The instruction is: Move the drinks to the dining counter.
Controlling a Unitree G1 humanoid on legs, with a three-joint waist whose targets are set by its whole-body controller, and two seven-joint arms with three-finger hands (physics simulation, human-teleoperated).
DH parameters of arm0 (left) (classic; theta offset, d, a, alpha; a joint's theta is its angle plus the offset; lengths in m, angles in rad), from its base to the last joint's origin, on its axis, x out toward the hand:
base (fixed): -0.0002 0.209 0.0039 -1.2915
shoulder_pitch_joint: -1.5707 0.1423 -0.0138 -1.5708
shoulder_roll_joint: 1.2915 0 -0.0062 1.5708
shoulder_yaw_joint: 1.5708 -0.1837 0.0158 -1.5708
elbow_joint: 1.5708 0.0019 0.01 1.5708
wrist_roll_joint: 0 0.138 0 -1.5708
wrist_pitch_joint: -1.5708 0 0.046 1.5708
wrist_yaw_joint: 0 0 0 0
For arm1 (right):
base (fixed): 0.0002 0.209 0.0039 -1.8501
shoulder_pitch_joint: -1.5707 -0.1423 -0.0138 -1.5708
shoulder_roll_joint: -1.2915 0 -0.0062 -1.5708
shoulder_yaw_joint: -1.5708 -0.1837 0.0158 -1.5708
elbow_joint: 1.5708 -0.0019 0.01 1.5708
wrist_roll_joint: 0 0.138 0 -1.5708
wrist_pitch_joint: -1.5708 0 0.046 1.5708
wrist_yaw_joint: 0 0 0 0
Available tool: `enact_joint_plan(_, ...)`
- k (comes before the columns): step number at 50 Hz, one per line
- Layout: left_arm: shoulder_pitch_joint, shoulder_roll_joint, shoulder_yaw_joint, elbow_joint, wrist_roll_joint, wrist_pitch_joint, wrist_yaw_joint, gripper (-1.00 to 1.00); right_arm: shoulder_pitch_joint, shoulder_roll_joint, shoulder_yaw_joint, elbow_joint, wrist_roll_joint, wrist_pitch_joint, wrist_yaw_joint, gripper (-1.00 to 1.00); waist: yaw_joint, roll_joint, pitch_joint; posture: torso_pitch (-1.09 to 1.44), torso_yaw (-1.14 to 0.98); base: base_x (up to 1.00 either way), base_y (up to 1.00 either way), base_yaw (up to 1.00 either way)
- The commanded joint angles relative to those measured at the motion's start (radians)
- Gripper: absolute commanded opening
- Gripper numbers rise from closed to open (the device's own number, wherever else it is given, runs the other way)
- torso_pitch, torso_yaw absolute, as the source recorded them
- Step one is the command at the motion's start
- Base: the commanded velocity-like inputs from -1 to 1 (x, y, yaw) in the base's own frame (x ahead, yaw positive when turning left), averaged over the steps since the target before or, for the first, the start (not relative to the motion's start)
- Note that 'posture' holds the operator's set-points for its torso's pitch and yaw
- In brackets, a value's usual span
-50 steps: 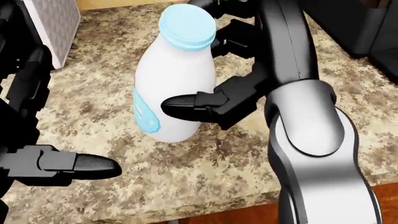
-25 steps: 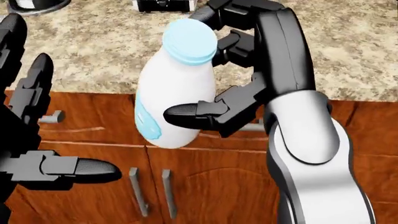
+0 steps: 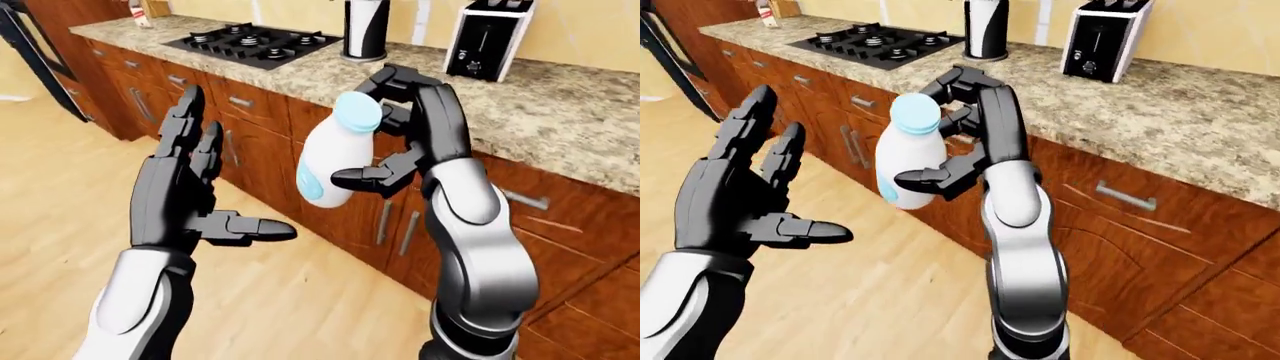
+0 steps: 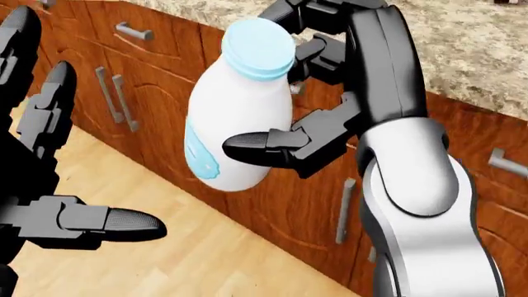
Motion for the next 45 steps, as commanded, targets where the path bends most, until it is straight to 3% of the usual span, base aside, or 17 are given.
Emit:
enact_joint_plan(1,-0.021,0.001,0.002,-0.021,0.004,-0.018,0.003,1.0,-0.031,-0.005,0.001,-0.03,0.004,-0.028,0.002,-1.0,0.001,0.015,-0.02,0.0,0.0,0.0,0.0,1.0)
enact_joint_plan(4,-0.019,-0.001,-0.002,-0.021,0.007,-0.02,0.003,1.0,-0.033,-0.001,-0.004,-0.036,0.009,-0.02,0.001,-1.0,0.016,-0.024,-0.027,0.0,0.0,0.0,0.0,1.0)
enact_joint_plan(12,-0.011,-0.006,-0.007,-0.019,0.015,-0.028,-0.001,1.0,-0.016,-0.004,-0.001,-0.033,0.018,-0.035,-0.006,-1.0,0.003,-0.105,-0.001,0.0,0.0,0.0,0.0,1.0)
enact_joint_plan(14,-0.009,-0.006,-0.008,-0.016,0.018,-0.032,-0.003,1.0,-0.015,-0.004,-0.001,-0.032,0.019,-0.036,-0.007,-1.0,0.002,-0.152,-0.015,0.0,0.0,0.0,0.0,1.0)
enact_joint_plan(15,-0.008,-0.007,-0.006,-0.016,0.018,-0.032,-0.004,1.0,-0.014,-0.003,-0.001,-0.031,0.019,-0.036,-0.008,-1.0,0.0,-0.188,-0.05,0.0,0.0,0.0,0.0,1.0)
enact_joint_plan(16,-0.008,-0.007,-0.006,-0.015,0.018,-0.034,-0.005,1.0,-0.014,-0.004,0.001,-0.032,0.019,-0.035,-0.009,-1.0,-0.012,-0.138,-0.007,0.0,0.0,0.0,0.0,1.0)
enact_joint_plan(17,-0.007,-0.007,-0.006,-0.014,0.018,-0.035,-0.005,1.0,-0.014,-0.003,0.001,-0.031,0.019,-0.036,-0.009,-1.0,0.002,-0.15,-0.003,0.0,0.0,0.0,0.0,1.0)
enact_joint_plan(19,-0.004,-0.007,-0.005,-0.015,0.019,-0.037,-0.007,1.0,-0.01,-0.001,0.003,-0.03,0.02,-0.038,-0.01,-1.0,0.002,-0.136,-0.018,0.0,0.0,0.0,0.0,1.0)
enact_joint_plan(24,-0.007,-0.008,-0.003,-0.017,0.018,-0.033,-0.005,1.0,-0.015,0.0,-0.001,-0.029,0.026,-0.03,-0.014,-1.0,-0.004,-0.071,-0.006,0.0,0.0,0.0,0.0,1.0)
enact_joint_plan(27,-0.004,-0.009,-0.004,-0.015,0.02,-0.038,-0.006,1.0,-0.009,0.001,0.0,-0.032,0.029,-0.032,-0.015,-1.0,-0.008,-0.014,-0.014,0.0,0.0,0.0,0.0,1.0)
enact_joint_plan(28,-0.002,-0.009,-0.005,-0.013,0.021,-0.042,-0.006,1.0,-0.008,0.001,0.0,-0.031,0.029,-0.033,-0.016,-1.0,-0.005,0.024,-0.03,0.0,0.0,0.0,0.0,1.0)
enact_joint_plan(34,-0.002,-0.01,-0.011,-0.016,0.025,-0.039,-0.006,1.0,-0.005,-0.001,0.002,-0.038,0.031,-0.029,-0.016,-1.0,0.024,-0.035,-0.025,0.0,0.0,0.0,0.0,1.0)
enact_joint_plan(40,-0.007,-0.013,-0.009,-0.021,0.024,-0.031,-0.005,1.0,-0.005,-0.005,0.002,-0.036,0.031,-0.031,-0.014,-1.0,0.004,-0.096,-0.004,0.0,0.0,0.0,0.0,1.0)
enact_joint_plan(42,-0.007,-0.013,-0.009,-0.024,0.024,-0.028,-0.005,1.0,-0.005,-0.006,0.007,-0.035,0.026,-0.032,-0.013,-1.0,0.002,-0.138,-0.014,0.0,0.0,0.0,0.0,1.0)
enact_joint_plan(43,-0.006,-0.012,-0.009,-0.021,0.024,-0.032,-0.007,1.0,-0.004,-0.007,0.008,-0.033,0.024,-0.035,-0.012,-1.0,-0.007,-0.181,-0.031,0.0,0.0,0.0,0.0,1.0)
enact_joint_plan(44,-0.009,-0.012,-0.005,-0.023,0.021,-0.027,-0.006,1.0,-0.008,-0.007,0.007,-0.033,0.023,-0.032,-0.01,-1.0,-0.009,-0.138,-0.012,0.0,0.0,0.0,0.0,1.0)
enact_joint_plan(45,-0.01,-0.012,-0.005,-0.024,0.021,-0.026,-0.005,1.0,-0.009,-0.006,0.006,-0.033,0.022,-0.031,-0.01,-1.0,0.0,-0.149,-0.01,0.0,0.0,0.0,0.0,1.0)
